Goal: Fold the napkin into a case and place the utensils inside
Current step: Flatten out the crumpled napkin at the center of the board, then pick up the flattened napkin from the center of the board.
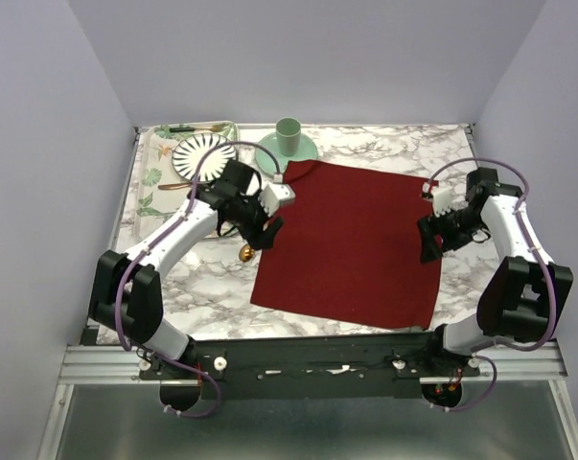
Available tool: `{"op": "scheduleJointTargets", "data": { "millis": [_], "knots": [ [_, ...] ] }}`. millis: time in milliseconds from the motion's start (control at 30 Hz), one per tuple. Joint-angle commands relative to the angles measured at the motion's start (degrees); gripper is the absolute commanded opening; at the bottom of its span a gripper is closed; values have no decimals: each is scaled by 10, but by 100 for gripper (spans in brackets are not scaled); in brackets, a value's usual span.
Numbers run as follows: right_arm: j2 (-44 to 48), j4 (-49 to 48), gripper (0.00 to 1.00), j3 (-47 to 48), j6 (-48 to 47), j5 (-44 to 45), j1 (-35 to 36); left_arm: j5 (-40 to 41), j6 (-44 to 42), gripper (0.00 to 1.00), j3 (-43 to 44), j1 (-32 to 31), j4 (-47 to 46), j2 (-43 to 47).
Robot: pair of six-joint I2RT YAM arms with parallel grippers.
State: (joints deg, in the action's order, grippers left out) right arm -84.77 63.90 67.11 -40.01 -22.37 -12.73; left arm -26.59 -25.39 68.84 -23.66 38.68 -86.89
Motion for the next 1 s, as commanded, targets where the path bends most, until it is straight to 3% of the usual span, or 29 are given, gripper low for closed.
{"op": "scheduleJointTargets", "data": {
  "millis": [0, 200, 467, 833, 967],
  "knots": [
    [-25, 8, 82, -36, -32, 10, 2, -3, -26, 71, -41, -45, 17, 4],
    [-86, -54, 72, -44, -18, 67, 15, 63, -31, 67, -40, -103, 11, -38],
    [-196, -106, 56, 13, 15, 123, 25, 82, -11, 63, -8, -106, 4, -92],
    [-330, -119, 52, 202, 51, 208, 24, 95, -17, 61, -8, -106, 5, -106],
    [-308, -99, 55, 209, 35, 195, 24, 95, -21, 61, -16, -106, 6, -94]
  ]
}}
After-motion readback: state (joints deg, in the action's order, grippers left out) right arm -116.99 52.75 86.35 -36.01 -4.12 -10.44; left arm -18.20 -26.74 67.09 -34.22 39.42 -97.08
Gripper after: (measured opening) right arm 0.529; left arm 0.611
